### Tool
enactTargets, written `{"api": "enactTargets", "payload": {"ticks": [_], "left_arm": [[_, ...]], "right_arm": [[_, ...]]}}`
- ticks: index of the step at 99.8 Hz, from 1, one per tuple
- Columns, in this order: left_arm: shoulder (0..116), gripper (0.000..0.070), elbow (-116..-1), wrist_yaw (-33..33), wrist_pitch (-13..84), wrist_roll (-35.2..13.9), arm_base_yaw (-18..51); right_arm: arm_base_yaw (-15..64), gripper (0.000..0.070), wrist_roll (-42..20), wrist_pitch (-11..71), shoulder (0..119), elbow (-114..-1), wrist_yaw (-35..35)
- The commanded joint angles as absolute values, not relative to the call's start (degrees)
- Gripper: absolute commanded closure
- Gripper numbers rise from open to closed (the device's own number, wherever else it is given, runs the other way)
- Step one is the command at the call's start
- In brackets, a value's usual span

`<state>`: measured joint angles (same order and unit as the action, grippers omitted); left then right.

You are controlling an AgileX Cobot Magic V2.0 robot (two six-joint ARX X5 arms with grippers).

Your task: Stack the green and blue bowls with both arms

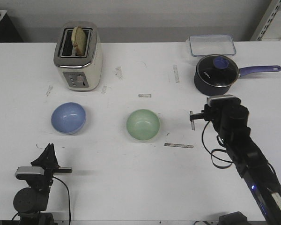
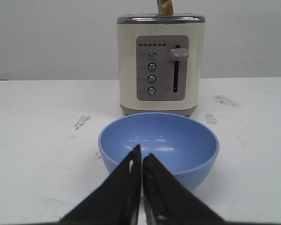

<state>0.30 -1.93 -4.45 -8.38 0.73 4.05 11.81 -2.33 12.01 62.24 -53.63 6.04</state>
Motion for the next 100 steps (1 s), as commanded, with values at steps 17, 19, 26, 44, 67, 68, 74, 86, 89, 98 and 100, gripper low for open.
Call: {"api": "enactTargets", "payload": {"ticks": [17,19,26,44,67,68,74,86,89,98,100], "left_arm": [[0.2,0.0699,-0.7,-4.4,-9.1,0.8,4.2],[0.2,0.0699,-0.7,-4.4,-9.1,0.8,4.2],[0.2,0.0699,-0.7,-4.4,-9.1,0.8,4.2],[0.2,0.0699,-0.7,-4.4,-9.1,0.8,4.2],[0.2,0.0699,-0.7,-4.4,-9.1,0.8,4.2],[0.2,0.0699,-0.7,-4.4,-9.1,0.8,4.2],[0.2,0.0699,-0.7,-4.4,-9.1,0.8,4.2],[0.2,0.0699,-0.7,-4.4,-9.1,0.8,4.2],[0.2,0.0699,-0.7,-4.4,-9.1,0.8,4.2],[0.2,0.0699,-0.7,-4.4,-9.1,0.8,4.2],[0.2,0.0699,-0.7,-4.4,-9.1,0.8,4.2]], "right_arm": [[2.5,0.0698,1.3,2.5,49.1,-39.5,5.7],[1.8,0.0698,1.3,2.1,47.9,-38.4,5.4],[-0.5,0.0697,1.1,1.0,44.2,-34.6,4.1],[-3.0,0.0697,1.1,-0.1,34.7,-26.7,0.7],[-2.9,0.0697,0.7,-0.8,23.8,-19.2,0.4],[-2.9,0.0698,0.6,-0.8,23.4,-19.0,0.4],[-2.9,0.0697,-0.4,-0.8,20.9,-18.3,0.4],[-2.9,0.0697,-1.3,-0.8,17.1,-18.1,0.4],[-2.9,0.0698,-1.3,-0.8,16.3,-18.1,0.4],[-2.3,0.0698,-1.3,-0.8,14.5,-18.1,0.4],[-2.0,0.0697,-1.3,-0.8,14.2,-18.1,0.4]]}}
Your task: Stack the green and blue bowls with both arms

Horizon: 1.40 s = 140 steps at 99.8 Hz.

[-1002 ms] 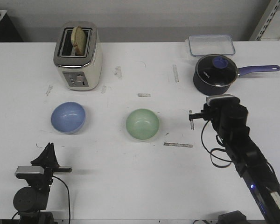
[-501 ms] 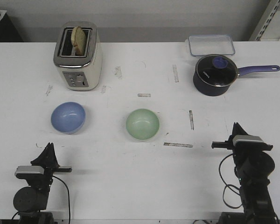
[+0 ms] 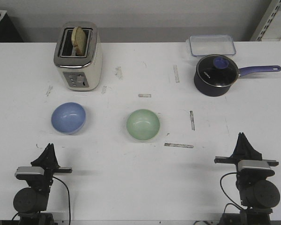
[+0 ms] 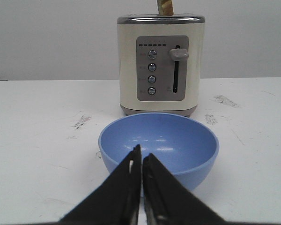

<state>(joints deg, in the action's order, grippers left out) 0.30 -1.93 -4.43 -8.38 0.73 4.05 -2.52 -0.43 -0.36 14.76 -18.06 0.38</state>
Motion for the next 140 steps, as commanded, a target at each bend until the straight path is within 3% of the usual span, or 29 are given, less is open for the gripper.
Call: {"api": "enactTargets", "payload": {"ticks": [1,29,112,140], "left_arm": [[0.2,0.0699,-0.7,-4.4,-9.1,0.8,4.2],[0.2,0.0699,-0.7,-4.4,-9.1,0.8,4.2],[0.2,0.0699,-0.7,-4.4,-9.1,0.7,4.2],[0.3,0.0699,-1.8,-9.3,-10.1,-3.5,4.1]], "right_arm": [[-1.9,0.0698,-1.3,-0.8,14.0,-18.1,0.4],[3.7,0.0697,-1.3,-0.8,12.7,-18.1,0.4],[3.8,0.0697,-1.3,-0.9,12.7,-18.1,0.4],[3.8,0.0698,-1.3,-0.8,12.7,-18.1,0.4]]}}
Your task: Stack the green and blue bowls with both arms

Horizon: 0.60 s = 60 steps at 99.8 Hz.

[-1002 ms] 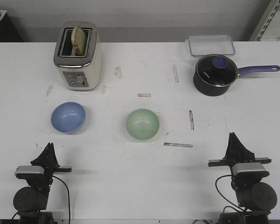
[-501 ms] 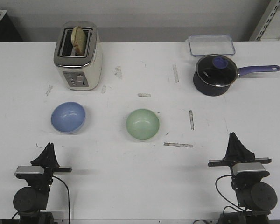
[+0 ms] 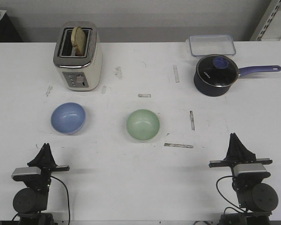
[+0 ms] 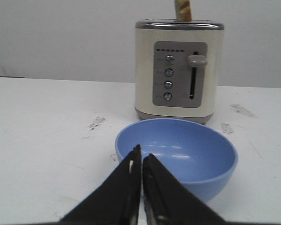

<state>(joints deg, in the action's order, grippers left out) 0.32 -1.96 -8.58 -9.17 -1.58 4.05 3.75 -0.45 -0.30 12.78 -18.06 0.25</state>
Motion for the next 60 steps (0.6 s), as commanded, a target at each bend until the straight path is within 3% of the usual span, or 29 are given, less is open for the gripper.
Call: {"api": "enactTargets", "payload": {"ticks": [1,28,60], "left_arm": [[0.3,0.0699,-2.0,-9.3,-10.1,-3.5,4.1],[5.5,0.0699,-10.3,-9.2,-7.2,-3.2,4.1],[27.1,0.0699,-24.7,-9.2,-6.9,-2.0,4.2]], "right_arm": [[3.8,0.0698,-1.3,-0.8,12.7,-18.1,0.4],[3.8,0.0697,-1.3,-0.8,12.7,-18.1,0.4],[3.8,0.0698,-1.3,-0.8,12.7,-18.1,0.4]]}}
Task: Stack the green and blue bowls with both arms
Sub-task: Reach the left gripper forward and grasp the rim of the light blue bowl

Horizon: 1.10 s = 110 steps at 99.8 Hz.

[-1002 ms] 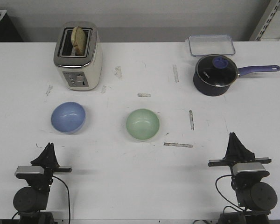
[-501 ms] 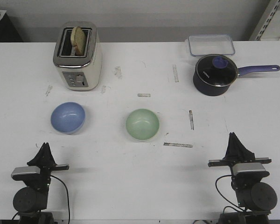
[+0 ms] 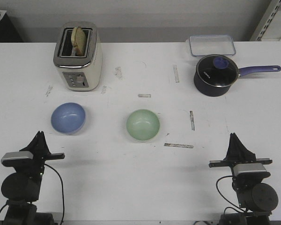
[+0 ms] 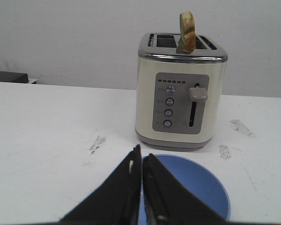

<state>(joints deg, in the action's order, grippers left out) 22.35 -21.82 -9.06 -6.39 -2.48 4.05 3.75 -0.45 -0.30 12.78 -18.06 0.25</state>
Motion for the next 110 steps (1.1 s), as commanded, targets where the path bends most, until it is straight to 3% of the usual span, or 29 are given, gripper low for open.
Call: {"api": "enactTargets", "payload": {"ticks": [1,23,45,57,88,94,110], "left_arm": [[28.3,0.0699,-25.4,-9.2,-6.9,-2.0,4.2],[43.5,0.0699,-36.0,-9.0,-4.3,-3.9,4.7],[56.5,0.0699,-54.2,-9.0,17.3,-11.5,4.5],[62.3,0.0699,-61.4,-8.2,25.5,-11.6,4.3],[75.0,0.0692,-73.6,14.2,41.5,-14.4,-4.3],[76.3,0.0630,-73.6,16.8,41.9,-14.7,-6.5],[79.7,0.0316,-73.6,17.0,42.8,-14.6,-11.4]], "right_arm": [[3.8,0.0697,-1.3,-0.9,12.7,-18.1,0.4],[3.8,0.0697,-1.3,-0.9,12.7,-18.1,0.4],[3.8,0.0698,-1.3,-0.8,12.7,-18.1,0.4],[3.8,0.0698,-1.3,-0.8,12.7,-18.1,0.4],[3.8,0.0698,-1.3,-0.9,12.7,-18.1,0.4],[3.8,0.0697,-1.3,-0.8,12.7,-18.1,0.4],[3.8,0.0698,-1.3,-0.8,12.7,-18.1,0.4]]}}
